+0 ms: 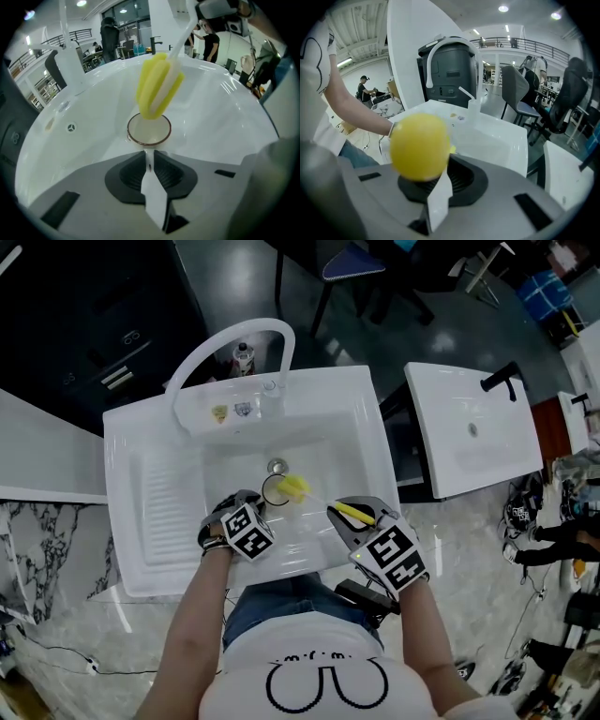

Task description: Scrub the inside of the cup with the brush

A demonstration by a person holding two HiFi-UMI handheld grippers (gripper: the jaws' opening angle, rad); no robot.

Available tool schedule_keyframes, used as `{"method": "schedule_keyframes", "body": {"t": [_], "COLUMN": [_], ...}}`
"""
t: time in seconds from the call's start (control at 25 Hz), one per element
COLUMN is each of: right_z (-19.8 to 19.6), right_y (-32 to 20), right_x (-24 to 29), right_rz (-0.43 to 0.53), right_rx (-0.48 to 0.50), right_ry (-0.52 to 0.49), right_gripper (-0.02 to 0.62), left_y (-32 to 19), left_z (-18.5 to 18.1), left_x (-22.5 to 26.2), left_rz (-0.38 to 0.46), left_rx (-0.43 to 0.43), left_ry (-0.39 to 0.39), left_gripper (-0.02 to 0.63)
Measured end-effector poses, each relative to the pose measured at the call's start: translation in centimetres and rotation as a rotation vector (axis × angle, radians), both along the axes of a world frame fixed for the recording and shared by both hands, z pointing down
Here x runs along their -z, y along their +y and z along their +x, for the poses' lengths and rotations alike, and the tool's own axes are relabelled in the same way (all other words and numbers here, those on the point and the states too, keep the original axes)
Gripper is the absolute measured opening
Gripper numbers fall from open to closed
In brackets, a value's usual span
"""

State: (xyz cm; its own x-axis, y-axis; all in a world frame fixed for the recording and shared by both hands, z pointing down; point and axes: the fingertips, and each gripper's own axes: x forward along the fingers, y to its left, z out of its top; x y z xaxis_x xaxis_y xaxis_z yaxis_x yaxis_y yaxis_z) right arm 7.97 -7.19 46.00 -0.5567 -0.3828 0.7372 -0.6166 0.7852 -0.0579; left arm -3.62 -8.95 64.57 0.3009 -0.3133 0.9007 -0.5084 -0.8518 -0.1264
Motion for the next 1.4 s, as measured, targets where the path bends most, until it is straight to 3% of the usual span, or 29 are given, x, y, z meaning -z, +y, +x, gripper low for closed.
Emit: {"method": "schedule_keyframes", "body": {"t": [0.28,0.68,1.08,1.4], "right_z": [-0.2,-1.2,-2.8,-1.4], "right_y": [1.2,1.0,-0.1,-0.2], "right_x": [-2.5,-6.4,-8.9,-6.5], "right_rz": [-0.112,-0.193,-0.198,-0.122], "right_rx": [0.005,0.016,0.035,0.029], "right_ry": [0.061,0.138,0.177,0.183], "right_gripper": [0.038,0.038,0.038,0.038], "left_y": [0.2,0.5,0.4,0.5], "left_z": [0.8,1.3,1.5,1.3], "left_x": [0.3,0.6,0.7,0.5], "left_rz": [0.047,0.067,0.073,0.069], "left_rx": [-0.076,-0.149,-0.177,-0.189], "left_ry": [-0.055,-0.087,-0.101,-0.113], "left_gripper": [0.064,0.064,0.065,0.064]}}
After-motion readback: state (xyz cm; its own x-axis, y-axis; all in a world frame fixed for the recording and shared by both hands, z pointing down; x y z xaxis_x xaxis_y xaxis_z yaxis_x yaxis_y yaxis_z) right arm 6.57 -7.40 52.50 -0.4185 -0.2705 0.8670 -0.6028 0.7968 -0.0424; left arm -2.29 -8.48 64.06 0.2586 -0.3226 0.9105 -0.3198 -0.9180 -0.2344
